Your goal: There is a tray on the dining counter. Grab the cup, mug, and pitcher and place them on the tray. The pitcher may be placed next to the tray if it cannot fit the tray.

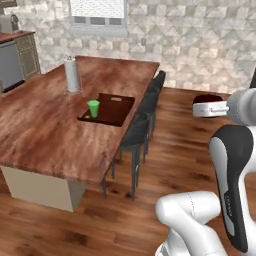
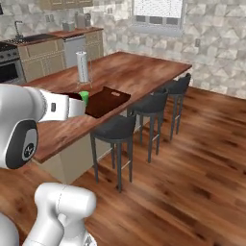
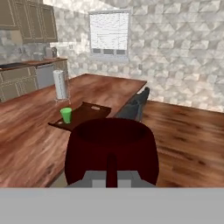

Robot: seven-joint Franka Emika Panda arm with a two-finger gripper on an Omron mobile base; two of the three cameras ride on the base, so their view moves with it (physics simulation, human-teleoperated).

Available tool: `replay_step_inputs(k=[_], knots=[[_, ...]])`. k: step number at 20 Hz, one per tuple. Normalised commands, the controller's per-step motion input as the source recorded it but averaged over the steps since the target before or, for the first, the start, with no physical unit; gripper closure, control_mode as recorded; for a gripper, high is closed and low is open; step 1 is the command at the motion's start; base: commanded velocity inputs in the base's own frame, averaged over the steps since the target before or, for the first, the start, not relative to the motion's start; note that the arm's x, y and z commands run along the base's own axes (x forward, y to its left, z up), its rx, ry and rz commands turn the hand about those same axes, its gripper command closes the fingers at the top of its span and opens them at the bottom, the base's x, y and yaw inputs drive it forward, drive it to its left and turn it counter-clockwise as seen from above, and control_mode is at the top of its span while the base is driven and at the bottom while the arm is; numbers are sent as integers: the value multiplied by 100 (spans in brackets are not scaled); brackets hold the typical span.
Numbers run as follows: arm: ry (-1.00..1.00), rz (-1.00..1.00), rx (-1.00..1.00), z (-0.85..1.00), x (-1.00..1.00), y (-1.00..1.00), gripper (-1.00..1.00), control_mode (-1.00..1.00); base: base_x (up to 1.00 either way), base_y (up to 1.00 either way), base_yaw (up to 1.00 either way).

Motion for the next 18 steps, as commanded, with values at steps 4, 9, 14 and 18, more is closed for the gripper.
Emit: replay_step_inputs(k=[4, 9, 14, 18], knots=[[0, 0, 0, 0, 0, 0, 100, 100, 16, -89, 58], [0, 0, 0, 0, 0, 0, 100, 100, 6, -97, 53], [0, 0, 0, 0, 0, 0, 100, 100, 12, -98, 54], [0, 0, 0, 0, 0, 0, 100, 100, 27, -86, 59]])
